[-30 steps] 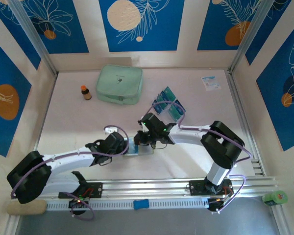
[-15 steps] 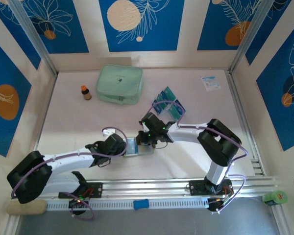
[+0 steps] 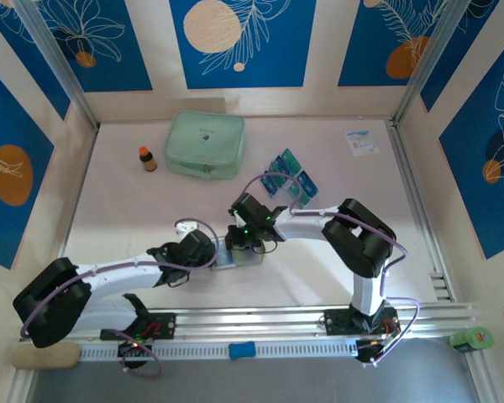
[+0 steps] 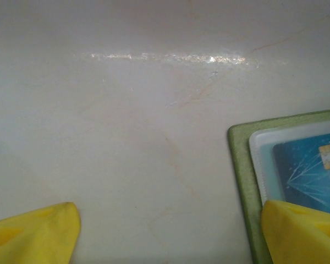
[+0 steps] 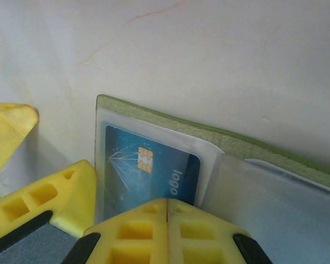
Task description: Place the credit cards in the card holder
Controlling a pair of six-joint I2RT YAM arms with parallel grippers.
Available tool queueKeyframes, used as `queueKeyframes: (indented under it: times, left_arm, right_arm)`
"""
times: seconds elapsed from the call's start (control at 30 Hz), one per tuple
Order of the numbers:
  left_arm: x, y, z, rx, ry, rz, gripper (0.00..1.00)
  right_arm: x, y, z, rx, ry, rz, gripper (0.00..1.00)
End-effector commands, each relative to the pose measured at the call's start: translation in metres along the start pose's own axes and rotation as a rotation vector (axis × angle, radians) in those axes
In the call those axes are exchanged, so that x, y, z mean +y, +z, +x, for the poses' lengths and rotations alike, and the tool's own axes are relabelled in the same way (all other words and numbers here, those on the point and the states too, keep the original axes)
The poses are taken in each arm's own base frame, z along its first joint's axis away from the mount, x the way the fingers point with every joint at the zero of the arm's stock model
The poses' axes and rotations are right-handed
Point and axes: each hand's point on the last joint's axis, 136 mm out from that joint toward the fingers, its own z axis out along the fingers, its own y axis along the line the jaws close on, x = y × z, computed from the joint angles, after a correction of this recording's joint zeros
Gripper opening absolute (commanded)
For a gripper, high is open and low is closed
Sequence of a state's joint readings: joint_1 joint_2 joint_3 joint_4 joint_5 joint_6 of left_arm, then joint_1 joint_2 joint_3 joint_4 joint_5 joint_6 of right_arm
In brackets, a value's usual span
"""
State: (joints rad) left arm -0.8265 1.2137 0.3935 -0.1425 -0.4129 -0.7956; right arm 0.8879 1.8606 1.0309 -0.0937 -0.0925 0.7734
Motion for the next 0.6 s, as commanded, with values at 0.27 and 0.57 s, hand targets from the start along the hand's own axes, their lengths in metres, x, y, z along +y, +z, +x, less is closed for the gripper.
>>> queueKeyframes:
  times: [0.27,0.57]
  left_arm:
    - [0.006,0.004,0.004,0.006,-0.003,-0.016,0.86]
    - [0.007,0.002,0.004,0.002,-0.002,-0.017,0.86]
  right_arm:
    - [0.016,-0.026,0.0,-0.016,-0.012,-0.041,0.04]
    - [-0.003,-0.029,0.01,-0.012,0.0,0.016,0.03]
